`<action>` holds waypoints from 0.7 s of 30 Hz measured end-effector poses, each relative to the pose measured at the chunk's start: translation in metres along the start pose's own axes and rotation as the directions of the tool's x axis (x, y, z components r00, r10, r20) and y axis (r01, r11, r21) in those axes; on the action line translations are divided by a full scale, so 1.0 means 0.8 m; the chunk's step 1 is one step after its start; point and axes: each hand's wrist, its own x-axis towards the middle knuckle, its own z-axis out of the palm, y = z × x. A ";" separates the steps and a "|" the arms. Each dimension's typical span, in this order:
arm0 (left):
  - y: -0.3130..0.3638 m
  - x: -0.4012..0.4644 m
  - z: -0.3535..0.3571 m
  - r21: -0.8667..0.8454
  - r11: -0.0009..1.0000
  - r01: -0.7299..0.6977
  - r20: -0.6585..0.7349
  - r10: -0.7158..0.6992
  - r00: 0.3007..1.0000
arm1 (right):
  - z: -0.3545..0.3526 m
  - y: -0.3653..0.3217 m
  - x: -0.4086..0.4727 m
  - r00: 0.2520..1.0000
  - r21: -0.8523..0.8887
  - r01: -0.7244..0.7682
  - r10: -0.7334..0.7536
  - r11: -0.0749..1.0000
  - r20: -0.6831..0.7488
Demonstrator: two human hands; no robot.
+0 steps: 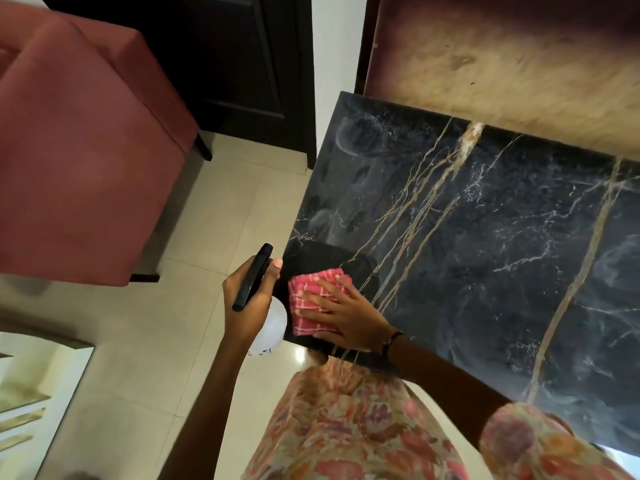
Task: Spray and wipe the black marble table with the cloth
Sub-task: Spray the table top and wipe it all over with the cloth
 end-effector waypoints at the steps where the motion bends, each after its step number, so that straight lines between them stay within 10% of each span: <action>1: 0.003 0.002 0.003 -0.006 1.000 0.003 0.004 -0.003 1.000 | -0.001 0.015 -0.015 1.000 -0.007 0.004 -0.004 1.000 -0.009; 10: 0.012 0.030 0.030 -0.011 0.999 0.040 -0.011 -0.040 0.999 | -0.045 0.116 0.068 0.945 0.003 -0.328 0.328 0.945 0.006; 21: 0.033 0.053 0.059 -0.004 1.000 0.009 0.038 -0.009 0.999 | -0.026 0.114 0.022 0.995 0.010 -0.059 0.060 0.998 -0.075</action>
